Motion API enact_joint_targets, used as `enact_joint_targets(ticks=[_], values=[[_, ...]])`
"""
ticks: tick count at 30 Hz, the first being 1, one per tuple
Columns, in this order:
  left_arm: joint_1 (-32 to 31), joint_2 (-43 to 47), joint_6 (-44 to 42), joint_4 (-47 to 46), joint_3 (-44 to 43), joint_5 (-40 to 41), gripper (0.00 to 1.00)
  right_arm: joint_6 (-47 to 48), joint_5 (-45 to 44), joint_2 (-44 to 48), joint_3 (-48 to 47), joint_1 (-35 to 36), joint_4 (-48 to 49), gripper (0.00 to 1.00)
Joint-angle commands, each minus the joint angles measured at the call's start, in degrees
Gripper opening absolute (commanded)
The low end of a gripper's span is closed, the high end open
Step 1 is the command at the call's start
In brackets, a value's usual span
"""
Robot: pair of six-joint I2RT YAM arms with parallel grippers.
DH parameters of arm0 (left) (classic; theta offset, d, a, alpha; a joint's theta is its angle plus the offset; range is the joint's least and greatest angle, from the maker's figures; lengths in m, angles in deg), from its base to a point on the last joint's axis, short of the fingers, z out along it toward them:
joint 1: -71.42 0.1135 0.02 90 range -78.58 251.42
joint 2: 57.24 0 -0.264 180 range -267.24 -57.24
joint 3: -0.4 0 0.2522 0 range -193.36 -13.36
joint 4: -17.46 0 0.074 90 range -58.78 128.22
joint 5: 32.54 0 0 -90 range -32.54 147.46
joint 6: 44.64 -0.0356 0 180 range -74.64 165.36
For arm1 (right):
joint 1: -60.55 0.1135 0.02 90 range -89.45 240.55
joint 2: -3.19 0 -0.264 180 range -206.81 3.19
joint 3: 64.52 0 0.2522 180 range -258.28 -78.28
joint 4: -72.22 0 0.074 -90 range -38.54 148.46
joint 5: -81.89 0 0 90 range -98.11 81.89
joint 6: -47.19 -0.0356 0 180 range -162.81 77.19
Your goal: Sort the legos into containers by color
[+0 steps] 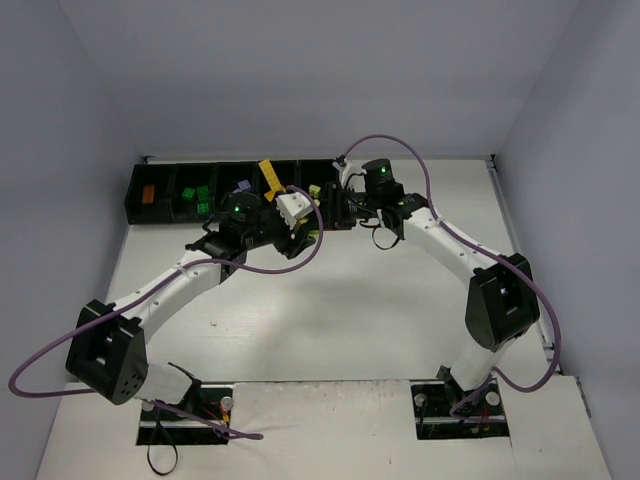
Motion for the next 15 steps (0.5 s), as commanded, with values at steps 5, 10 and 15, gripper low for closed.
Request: enact_joint_targets(ticks=[5, 10, 15], values=[[2.0, 0.6, 0.1, 8.7, 2.4, 2.2, 0.37, 0.1, 0.2, 4.8, -1.5, -4.1, 7.7, 0.0], [2.0, 1.0, 0.5, 8.0, 1.6, 2.7, 0.48, -0.5, 1.0, 5.0, -1.0, -4.1, 8.5, 0.0], [1.9, 0.6, 0.6, 7.8, 0.7, 2.8, 0.55, -0.7, 1.2, 5.1, -0.6, -4.1, 8.7, 0.0]])
